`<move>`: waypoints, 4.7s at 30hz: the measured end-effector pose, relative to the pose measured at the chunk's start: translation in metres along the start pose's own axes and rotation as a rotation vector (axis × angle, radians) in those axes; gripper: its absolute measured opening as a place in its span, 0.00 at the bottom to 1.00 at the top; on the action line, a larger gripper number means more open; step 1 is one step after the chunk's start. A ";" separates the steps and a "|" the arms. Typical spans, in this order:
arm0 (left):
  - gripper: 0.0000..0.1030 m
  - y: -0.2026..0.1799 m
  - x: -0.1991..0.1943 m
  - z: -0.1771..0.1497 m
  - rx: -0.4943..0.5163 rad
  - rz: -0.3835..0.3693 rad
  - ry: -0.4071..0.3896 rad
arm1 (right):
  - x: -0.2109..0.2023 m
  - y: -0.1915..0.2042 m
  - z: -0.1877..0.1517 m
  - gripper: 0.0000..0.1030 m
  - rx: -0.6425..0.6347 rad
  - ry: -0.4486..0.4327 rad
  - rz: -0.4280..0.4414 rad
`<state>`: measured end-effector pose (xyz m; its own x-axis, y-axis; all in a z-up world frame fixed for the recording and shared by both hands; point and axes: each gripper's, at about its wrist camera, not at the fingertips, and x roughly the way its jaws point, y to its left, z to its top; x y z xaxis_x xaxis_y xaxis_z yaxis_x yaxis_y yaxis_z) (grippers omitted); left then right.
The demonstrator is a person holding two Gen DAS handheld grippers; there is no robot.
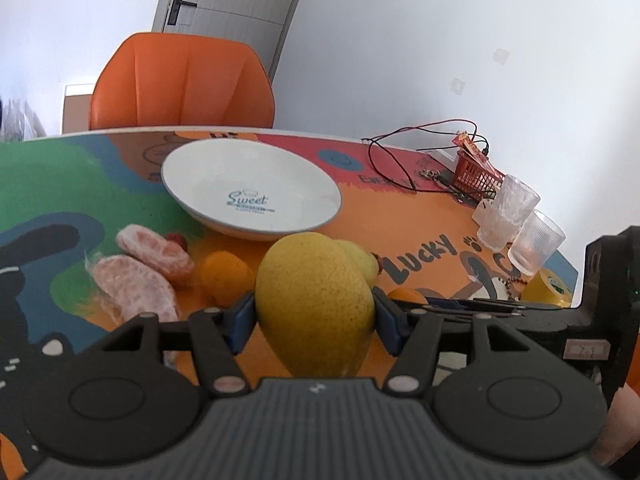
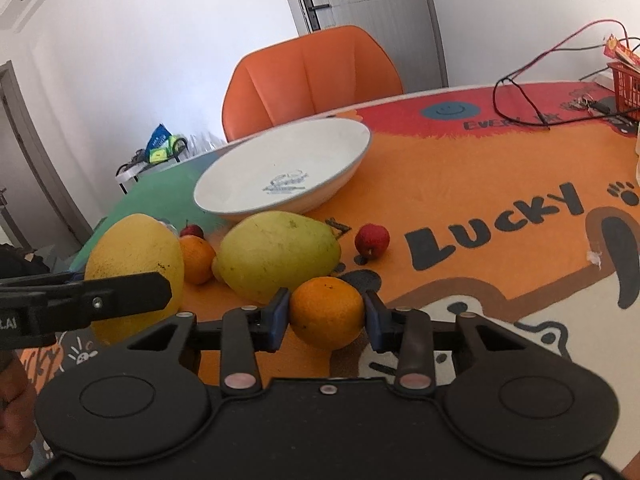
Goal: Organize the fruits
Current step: 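Carry the pear and orange into the white bowl and open both tools, then lift both open tools up and away from the white bowl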
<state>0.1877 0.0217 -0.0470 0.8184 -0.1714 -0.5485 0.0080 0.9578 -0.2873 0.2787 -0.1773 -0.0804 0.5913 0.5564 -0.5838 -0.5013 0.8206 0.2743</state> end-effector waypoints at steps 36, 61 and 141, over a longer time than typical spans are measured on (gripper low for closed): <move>0.58 0.059 0.046 0.088 -0.029 0.093 -0.055 | 0.026 0.032 0.086 0.36 -0.061 -0.141 0.015; 0.58 0.072 0.120 0.093 -0.005 0.158 0.082 | 0.051 0.011 0.091 0.36 -0.002 -0.119 -0.038; 0.96 0.034 -0.042 0.031 -0.060 0.146 -0.090 | -0.059 0.020 0.025 1.00 0.006 -0.186 0.002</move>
<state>0.1712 0.0687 -0.0090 0.8563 -0.0077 -0.5164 -0.1468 0.9550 -0.2576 0.2495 -0.1904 -0.0216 0.6972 0.5724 -0.4317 -0.4994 0.8198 0.2804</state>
